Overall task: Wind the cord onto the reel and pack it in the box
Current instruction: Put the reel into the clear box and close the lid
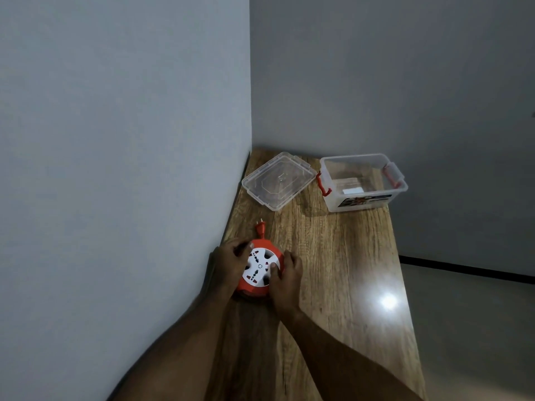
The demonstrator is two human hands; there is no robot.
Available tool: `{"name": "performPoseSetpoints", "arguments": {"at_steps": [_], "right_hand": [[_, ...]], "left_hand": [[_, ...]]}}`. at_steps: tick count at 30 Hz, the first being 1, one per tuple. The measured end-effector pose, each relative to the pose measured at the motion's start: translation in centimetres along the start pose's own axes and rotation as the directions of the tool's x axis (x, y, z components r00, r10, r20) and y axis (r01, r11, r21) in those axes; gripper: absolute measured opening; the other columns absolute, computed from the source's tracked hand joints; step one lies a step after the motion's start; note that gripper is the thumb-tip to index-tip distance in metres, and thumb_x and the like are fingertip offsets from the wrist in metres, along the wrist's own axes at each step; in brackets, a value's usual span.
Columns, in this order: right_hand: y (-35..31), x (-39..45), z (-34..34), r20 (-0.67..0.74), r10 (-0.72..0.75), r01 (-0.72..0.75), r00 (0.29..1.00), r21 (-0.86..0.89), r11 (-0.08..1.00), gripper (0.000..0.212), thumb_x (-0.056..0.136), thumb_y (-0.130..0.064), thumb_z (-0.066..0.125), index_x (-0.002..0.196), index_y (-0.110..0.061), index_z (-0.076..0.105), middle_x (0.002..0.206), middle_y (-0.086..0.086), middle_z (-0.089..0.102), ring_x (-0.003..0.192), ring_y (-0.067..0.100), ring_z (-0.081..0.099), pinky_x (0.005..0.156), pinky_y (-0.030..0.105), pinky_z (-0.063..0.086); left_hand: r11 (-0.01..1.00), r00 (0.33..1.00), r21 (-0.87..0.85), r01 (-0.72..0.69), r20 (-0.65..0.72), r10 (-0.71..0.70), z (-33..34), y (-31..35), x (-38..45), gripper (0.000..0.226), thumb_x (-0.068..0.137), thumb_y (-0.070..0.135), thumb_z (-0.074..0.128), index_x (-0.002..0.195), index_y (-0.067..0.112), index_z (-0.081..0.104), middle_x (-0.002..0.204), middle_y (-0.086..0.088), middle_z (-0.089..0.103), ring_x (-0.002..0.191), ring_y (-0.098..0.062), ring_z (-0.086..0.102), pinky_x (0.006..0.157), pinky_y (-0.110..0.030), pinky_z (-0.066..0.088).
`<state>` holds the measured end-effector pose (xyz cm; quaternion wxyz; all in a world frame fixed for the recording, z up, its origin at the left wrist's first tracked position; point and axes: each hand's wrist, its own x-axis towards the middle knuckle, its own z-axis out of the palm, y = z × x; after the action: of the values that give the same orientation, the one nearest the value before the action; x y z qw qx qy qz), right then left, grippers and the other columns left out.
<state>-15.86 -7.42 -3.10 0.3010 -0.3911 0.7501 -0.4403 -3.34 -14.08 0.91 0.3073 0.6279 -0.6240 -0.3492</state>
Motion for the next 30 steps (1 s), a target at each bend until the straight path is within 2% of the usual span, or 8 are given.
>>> {"name": "performPoseSetpoints", "arguments": {"at_steps": [4,8,15,18,22,24,26,30], "right_hand": [[-0.3,0.1,0.2,-0.004,0.007,-0.007,1.000,-0.061,0.998,0.053,0.105,-0.026,0.053,0.153,-0.009,0.038,0.155,0.009,0.036,0.141,0.022,0.038,0.112,0.037,0.042],[-0.2,0.1,0.1,0.016,0.005,-0.003,1.000,-0.071,0.997,0.054,0.105,-0.025,0.051,0.154,-0.009,0.036,0.157,0.010,0.035,0.143,0.020,0.034,0.107,0.027,0.032],[0.0,0.4,-0.4,0.038,-0.005,0.007,0.999,-0.057,0.998,0.053,0.105,-0.029,0.051,0.153,-0.008,0.038,0.155,0.010,0.038,0.143,0.021,0.036,0.108,0.026,0.029],[0.1,0.7,-0.9,0.055,-0.014,0.017,0.998,-0.051,0.999,0.056,0.105,-0.033,0.051,0.153,-0.008,0.038,0.156,0.008,0.038,0.143,0.020,0.035,0.108,0.027,0.029],[-0.3,1.8,-2.6,0.058,-0.021,0.021,0.998,0.003,1.000,0.058,0.105,-0.034,0.053,0.156,-0.012,0.035,0.162,0.007,0.031,0.148,0.022,0.032,0.116,0.034,0.031],[-0.7,3.0,-4.0,0.044,-0.034,0.034,0.998,0.005,0.999,0.057,0.105,-0.032,0.053,0.156,-0.014,0.035,0.163,0.005,0.031,0.148,0.020,0.030,0.115,0.031,0.029],[-1.4,4.4,-5.9,0.016,-0.039,0.039,0.999,0.023,0.999,0.058,0.104,-0.030,0.054,0.156,-0.014,0.035,0.162,0.003,0.030,0.147,0.018,0.031,0.111,0.028,0.029],[-2.6,8.4,-10.7,-0.048,-0.117,0.121,0.992,0.087,0.989,0.052,0.103,-0.030,0.055,0.152,-0.021,0.041,0.155,0.000,0.042,0.141,0.015,0.041,0.114,0.041,0.041]], "left_hand": [[1.000,1.000,0.009,-0.011,-0.006,0.012,0.1,-0.2,0.2,0.035,0.093,0.039,0.066,0.122,0.021,0.072,0.117,0.001,0.074,0.096,-0.013,0.071,0.079,-0.031,0.062],[0.999,0.999,0.035,-0.022,-0.023,0.023,0.1,-0.8,0.1,0.035,0.093,0.045,0.063,0.121,0.026,0.071,0.115,0.005,0.074,0.094,-0.010,0.071,0.079,-0.033,0.062],[0.996,0.998,0.070,-0.051,-0.025,0.052,0.4,-0.9,0.1,0.036,0.094,0.045,0.062,0.123,0.024,0.070,0.118,0.003,0.073,0.098,-0.013,0.070,0.082,-0.033,0.061],[0.993,0.998,0.108,-0.051,-0.017,0.053,0.4,-0.6,0.1,0.037,0.094,0.045,0.062,0.123,0.024,0.069,0.117,0.002,0.073,0.096,-0.014,0.071,0.075,-0.022,0.058],[0.989,0.997,0.143,-0.048,-0.061,0.057,0.5,1.4,0.3,0.031,0.099,0.038,0.057,0.124,0.022,0.067,0.111,0.003,0.073,0.079,-0.004,0.065,0.057,-0.004,0.040],[0.997,0.998,0.064,-0.040,-0.054,0.043,0.9,2.5,0.8,0.030,0.101,0.039,0.052,0.124,0.024,0.065,0.110,0.005,0.072,0.082,-0.006,0.067,0.060,-0.012,0.051],[0.999,0.997,-0.006,-0.050,-0.051,0.050,2.0,3.5,1.9,0.033,0.100,0.044,0.048,0.122,0.025,0.063,0.109,0.003,0.073,0.089,-0.011,0.071,0.072,-0.030,0.061],[0.986,0.988,-0.104,-0.127,-0.106,0.116,5.4,8.4,4.2,0.028,0.101,0.021,0.054,0.124,0.009,0.065,0.114,-0.004,0.071,0.102,-0.011,0.063,0.079,-0.012,0.046]]}}
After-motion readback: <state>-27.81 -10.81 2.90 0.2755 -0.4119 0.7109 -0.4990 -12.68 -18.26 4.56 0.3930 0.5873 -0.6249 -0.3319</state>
